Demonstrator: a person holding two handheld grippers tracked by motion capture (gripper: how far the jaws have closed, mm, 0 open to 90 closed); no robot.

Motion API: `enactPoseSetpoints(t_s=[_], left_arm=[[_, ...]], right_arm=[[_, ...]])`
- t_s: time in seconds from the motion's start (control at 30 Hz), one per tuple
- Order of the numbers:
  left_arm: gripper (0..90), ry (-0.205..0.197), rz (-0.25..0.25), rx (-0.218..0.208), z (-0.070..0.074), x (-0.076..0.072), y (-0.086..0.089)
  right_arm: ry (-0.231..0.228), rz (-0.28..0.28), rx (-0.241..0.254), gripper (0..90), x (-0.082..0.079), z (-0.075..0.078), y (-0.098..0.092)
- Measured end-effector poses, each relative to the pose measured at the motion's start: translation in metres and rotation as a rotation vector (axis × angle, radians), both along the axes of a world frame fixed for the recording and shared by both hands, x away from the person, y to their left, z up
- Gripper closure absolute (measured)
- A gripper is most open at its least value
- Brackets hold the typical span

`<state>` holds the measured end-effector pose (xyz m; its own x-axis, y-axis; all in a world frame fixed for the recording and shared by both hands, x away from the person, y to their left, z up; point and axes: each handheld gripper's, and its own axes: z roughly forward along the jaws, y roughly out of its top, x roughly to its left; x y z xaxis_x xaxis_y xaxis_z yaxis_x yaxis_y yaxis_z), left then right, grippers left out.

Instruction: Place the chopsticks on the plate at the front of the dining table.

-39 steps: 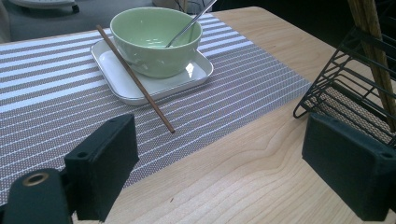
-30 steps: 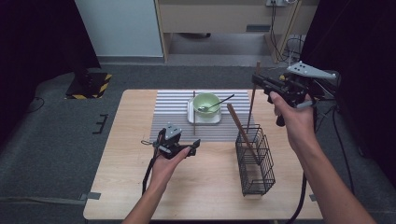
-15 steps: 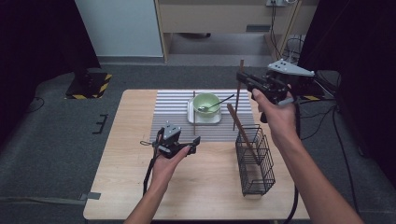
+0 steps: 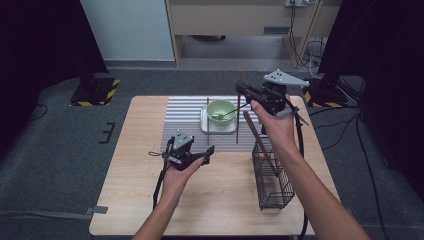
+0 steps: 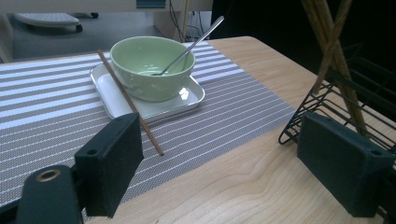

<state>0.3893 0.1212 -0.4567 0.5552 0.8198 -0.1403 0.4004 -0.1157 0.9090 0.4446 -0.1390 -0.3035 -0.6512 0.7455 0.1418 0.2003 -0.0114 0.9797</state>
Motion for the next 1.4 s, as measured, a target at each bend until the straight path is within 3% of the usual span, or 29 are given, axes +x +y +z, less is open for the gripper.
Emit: enactPoseSetpoints(t_s=[0.17, 0.33, 0.5, 0.9, 1.07, 1.4], left_arm=[[15.8, -0.014, -0.034, -0.036, 0.006, 0.0, -0.005], [17.0, -0.015, -0.049, -0.027, 0.006, 0.003, -0.011], [18.8, -0.002, -0.067, -0.045, 0.003, 0.006, -0.018], [31.2, -0.032, -0.131, -0.025, 0.003, 0.004, -0.036], [34.3, -0.029, -0.132, -0.019, 0.001, 0.005, -0.037], [39.9, -0.002, -0.132, -0.059, -0.004, 0.009, -0.046]], right_arm=[[0.007, -0.007, 0.0, 84.4, 0.003, -0.007, 0.001], [0.024, -0.019, 0.014, 84.4, 0.007, -0.015, 0.001], [0.03, -0.02, 0.026, 84.4, 0.006, -0.02, 0.005], [0.033, -0.011, 0.031, 84.4, 0.003, -0.027, 0.012], [0.041, -0.003, 0.03, 84.4, 0.003, -0.031, 0.014], [0.061, 0.008, 0.032, 84.4, 0.002, -0.034, 0.017]])
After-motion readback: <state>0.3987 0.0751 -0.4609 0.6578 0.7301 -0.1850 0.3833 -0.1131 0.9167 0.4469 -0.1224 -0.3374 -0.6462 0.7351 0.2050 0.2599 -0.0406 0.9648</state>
